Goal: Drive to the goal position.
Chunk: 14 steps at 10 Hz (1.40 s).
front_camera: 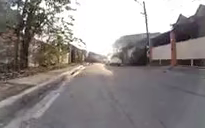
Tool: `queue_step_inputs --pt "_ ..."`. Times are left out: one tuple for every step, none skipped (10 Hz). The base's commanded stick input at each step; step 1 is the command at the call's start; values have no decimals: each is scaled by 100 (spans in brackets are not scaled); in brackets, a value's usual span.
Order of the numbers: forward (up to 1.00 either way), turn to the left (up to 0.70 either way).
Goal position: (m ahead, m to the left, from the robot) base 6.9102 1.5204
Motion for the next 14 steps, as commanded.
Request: queue_step_inputs --pt "100 0" --pt "100 0" --pt "100 0" --pt "100 0" --pt "100 0" --pt "100 0" --pt "100 0" --pt "100 0" --pt "100 0" --pt "100 0" --pt "100 0" --pt "100 0" --pt "100 0" --pt "100 0"
